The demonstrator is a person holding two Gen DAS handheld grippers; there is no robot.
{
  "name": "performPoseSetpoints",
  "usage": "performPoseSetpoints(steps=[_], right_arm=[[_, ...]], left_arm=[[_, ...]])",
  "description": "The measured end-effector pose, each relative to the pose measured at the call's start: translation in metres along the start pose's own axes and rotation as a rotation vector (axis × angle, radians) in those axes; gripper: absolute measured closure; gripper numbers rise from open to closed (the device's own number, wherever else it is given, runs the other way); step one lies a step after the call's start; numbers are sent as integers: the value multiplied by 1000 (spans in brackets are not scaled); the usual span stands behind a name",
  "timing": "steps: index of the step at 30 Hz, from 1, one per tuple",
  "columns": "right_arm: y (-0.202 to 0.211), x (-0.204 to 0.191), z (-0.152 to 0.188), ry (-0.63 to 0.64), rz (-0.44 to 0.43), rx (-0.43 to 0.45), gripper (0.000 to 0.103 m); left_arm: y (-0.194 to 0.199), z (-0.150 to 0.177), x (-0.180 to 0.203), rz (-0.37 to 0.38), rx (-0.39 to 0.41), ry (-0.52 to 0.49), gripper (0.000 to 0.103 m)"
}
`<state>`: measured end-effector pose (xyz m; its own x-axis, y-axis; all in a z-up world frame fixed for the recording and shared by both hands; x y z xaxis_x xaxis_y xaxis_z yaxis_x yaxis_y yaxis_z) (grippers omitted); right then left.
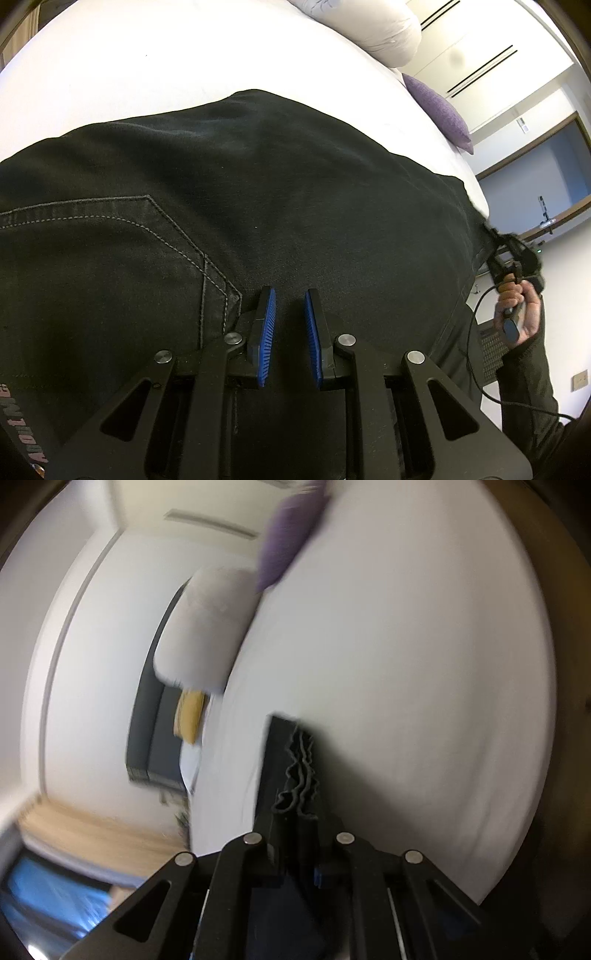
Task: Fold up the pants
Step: 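Fold the jeans leg with the right gripper toward the left gripper, then lay the leg end onto the jeans with the right gripper and release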
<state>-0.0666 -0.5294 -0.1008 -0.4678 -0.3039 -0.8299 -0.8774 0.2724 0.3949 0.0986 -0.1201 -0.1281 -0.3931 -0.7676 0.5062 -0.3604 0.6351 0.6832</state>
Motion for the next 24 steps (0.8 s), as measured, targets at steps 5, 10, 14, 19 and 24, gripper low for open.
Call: performPoseSetpoints(steps=[5,10,14,19,24], right_arm=[[-5,-112,69,546,16,-158,92],[-21,-154,202,1133,138,-395,92],[-42,-141,236,1239,231,-432,92],[-32,-159,238,1286,211,-355,92],[2,-195,264,1314,88,-299,92]], left_arm=[[-1,1,-4,6,2,14,87],[1,1,-12,22,4,39,87],[3,0,-19,40,8,62,87],[7,-7,-32,72,3,159,86],[14,-16,-32,185,9,268,36]])
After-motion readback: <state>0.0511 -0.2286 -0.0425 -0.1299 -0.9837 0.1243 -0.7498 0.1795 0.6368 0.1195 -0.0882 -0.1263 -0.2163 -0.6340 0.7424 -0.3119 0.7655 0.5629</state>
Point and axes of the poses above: each gripper's, at about its wrist camera, not at the fingertips, and y roughly against the way its jaws point, x to its right, z to its underside, the point moved 4 cm from there along -y, roughly the way its jaws point, and after that the axes turned 15 degrees about x, right-handed, at the moved point
